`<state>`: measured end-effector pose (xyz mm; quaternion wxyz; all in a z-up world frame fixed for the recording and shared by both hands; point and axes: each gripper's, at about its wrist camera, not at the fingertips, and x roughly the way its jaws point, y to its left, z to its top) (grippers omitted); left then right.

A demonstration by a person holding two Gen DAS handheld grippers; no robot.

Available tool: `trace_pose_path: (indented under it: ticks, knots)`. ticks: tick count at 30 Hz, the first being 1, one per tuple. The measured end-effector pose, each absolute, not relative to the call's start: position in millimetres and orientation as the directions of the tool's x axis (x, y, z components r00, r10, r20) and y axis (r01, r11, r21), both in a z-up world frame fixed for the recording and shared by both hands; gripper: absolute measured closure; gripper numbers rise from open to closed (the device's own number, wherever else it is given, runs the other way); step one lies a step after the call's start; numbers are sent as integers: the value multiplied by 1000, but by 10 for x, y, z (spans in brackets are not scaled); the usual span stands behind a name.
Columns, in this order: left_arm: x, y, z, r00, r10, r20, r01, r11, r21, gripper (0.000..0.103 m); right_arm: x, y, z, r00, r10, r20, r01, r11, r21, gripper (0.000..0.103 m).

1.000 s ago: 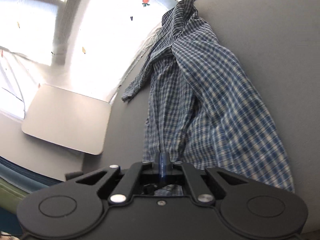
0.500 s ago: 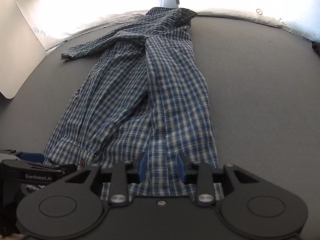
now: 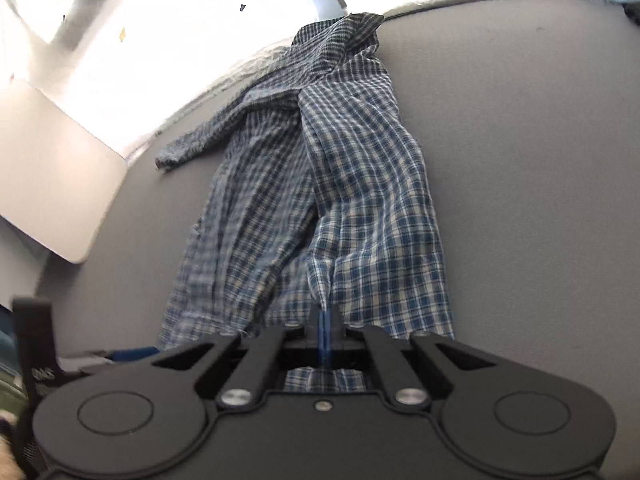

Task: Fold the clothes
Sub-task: 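Grasp the shirt hem with the right gripper and lift it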

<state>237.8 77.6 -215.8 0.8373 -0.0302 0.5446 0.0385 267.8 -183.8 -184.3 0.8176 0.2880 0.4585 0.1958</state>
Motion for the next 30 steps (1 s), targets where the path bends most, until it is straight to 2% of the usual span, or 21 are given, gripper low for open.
trace_pose_path:
  ticks: [2,4,8,11,16,21,23,24,25,28,30]
  knots:
    - [2381,775,-2160,407,33,-913,-99,995,-8,0,2673,-1960,-1906,507,690,-516,1,598,802,102]
    - [2371,780,-2158,410,34,-911,-100,995,-8,0,2677,-2010,-2001,507,761,-405,44,446,894,102]
    - [2362,785,-2161,418,34,-908,-97,995,-8,0,2735,-1918,-2247,479,831,-281,136,246,960,102]
    - [2345,796,-2148,418,33,-908,-94,996,-8,0,2789,-1748,-2440,423,849,-317,190,259,947,102]
    - [2425,764,-2186,419,30,-908,-89,996,-8,0,2782,-1505,-2769,340,830,-442,291,354,889,101]
    - [2446,766,-2187,416,29,-909,-90,996,-9,0,2794,-1447,-2831,301,826,-476,318,384,867,98]
    - [2454,763,-2184,411,29,-911,-92,996,-9,0,2853,-1427,-2740,292,822,-489,287,412,865,88]
    - [2451,757,-2180,411,30,-911,-94,996,-10,0,2885,-1415,-2691,288,820,-495,270,426,863,75]
    - [2450,751,-2175,413,31,-910,-97,995,-10,0,2916,-1404,-2642,284,817,-502,253,441,861,69]
    - [2421,749,-2158,417,33,-908,-103,995,-11,0,2958,-1391,-2439,280,805,-523,175,493,852,63]
    - [2417,772,-2155,416,33,-909,-108,994,-14,0,2979,-1402,-2289,301,777,-552,113,546,830,62]
